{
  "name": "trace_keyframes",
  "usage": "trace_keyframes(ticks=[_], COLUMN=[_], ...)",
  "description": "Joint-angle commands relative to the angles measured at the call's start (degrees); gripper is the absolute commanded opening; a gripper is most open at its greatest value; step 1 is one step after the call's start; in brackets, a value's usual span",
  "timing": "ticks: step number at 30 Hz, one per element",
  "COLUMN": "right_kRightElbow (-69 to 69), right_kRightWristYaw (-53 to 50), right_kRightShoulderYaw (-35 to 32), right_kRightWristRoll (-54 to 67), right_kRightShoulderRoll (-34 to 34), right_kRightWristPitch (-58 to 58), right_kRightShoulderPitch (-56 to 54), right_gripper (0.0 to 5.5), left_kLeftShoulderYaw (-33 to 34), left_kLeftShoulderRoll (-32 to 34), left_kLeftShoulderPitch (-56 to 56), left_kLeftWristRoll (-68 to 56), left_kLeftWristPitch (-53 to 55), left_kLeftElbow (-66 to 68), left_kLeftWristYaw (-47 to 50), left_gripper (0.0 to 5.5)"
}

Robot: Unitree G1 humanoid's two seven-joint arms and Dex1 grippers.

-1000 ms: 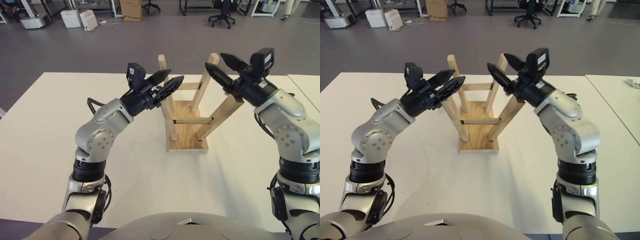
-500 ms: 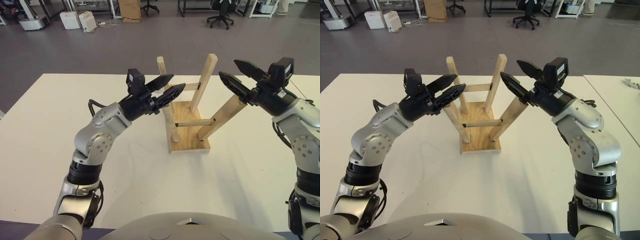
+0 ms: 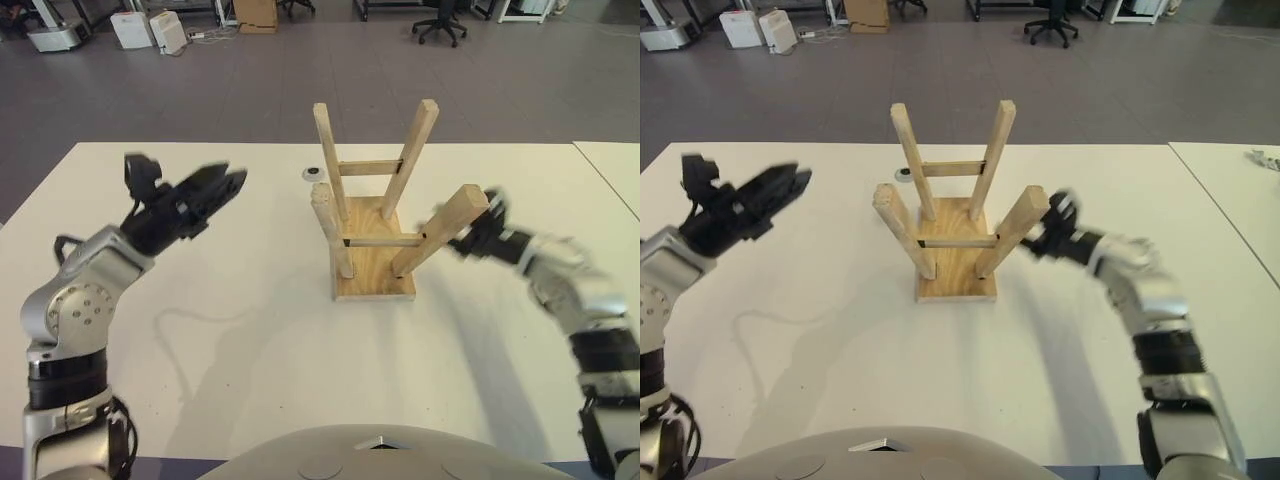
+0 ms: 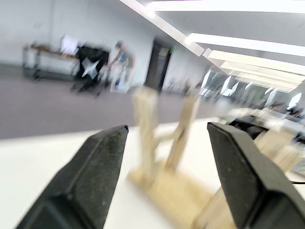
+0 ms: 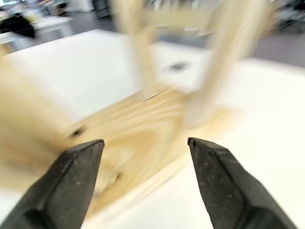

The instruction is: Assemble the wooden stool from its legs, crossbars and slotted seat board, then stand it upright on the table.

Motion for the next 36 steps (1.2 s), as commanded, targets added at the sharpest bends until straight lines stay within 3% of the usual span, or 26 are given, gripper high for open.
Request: trace_keyframes(ticks=[1, 5, 7, 11, 15, 18, 21, 24, 27, 30, 36], right_kRightElbow=[-17.9, -21.8, -16.7, 10.7, 43.2, 57.6, 53.5, 33.4, 10.9, 1.8, -11.7], right_kRightWristYaw=[1.0, 0.7, 0.7, -8.3, -14.0, -10.8, -0.6, -1.1, -6.4, -14.0, -19.8], right_kRightShoulderYaw=[5.9, -0.4, -5.7, -9.1, -1.7, 3.3, 2.9, -1.2, -3.9, -5.4, -9.2], right_kRightWristRoll=[0.6, -4.0, -3.8, -9.8, -22.0, -28.7, -26.4, -21.6, -18.6, -22.2, -24.8], right_kRightShoulderRoll=[1.1, -7.6, -8.7, -1.3, 10.0, 13.4, 10.6, 7.4, 6.1, 5.7, 2.5], right_kRightWristPitch=[1.7, 0.3, -1.1, -7.8, -18.2, -24.0, -27.4, -24.5, -16.8, -10.1, -1.6], right_kRightShoulderPitch=[7.1, 20.8, 23.9, 5.2, -18.4, -23.8, -18.0, -5.9, 6.9, 13.3, 25.8], right_gripper=[3.3, 3.3, 3.3, 3.3, 3.3, 3.3, 3.3, 3.3, 3.3, 3.3, 3.3], left_kLeftShoulderYaw=[-3.6, -2.9, -4.6, -11.9, -22.5, -26.8, -24.7, -21.8, -16.7, -14.0, -22.4], left_kLeftShoulderRoll=[6.1, 10.9, 13.6, 13.1, 10.4, 3.0, -7.7, -16.3, -15.2, -13.9, -1.5], left_kLeftShoulderPitch=[12.5, 24.2, 27.9, 23.9, 12.1, 1.0, -3.4, -0.8, 4.7, 13.8, 30.9], left_kLeftWristRoll=[11.7, 17.3, 22.9, 31.5, 44.5, 50.2, 47.8, 43.3, 45.2, 45.7, 49.8], left_kLeftWristPitch=[-4.5, -7.0, -9.2, -11.4, -16.3, -18.8, -20.9, -20.4, -19.9, -17.5, -5.1], left_kLeftElbow=[-1.9, -8.5, -9.8, -9.9, 0.6, 12.0, 17.5, 15.6, 13.9, 5.5, -20.5], left_kLeftWristYaw=[-6.3, -12.4, -13.7, -11.5, -8.5, -2.1, 5.9, 11.0, 15.9, 17.4, 8.7], left_gripper=[3.04, 3.04, 3.04, 3.04, 3.04, 3.04, 3.04, 3.04, 3.04, 3.04, 3.04])
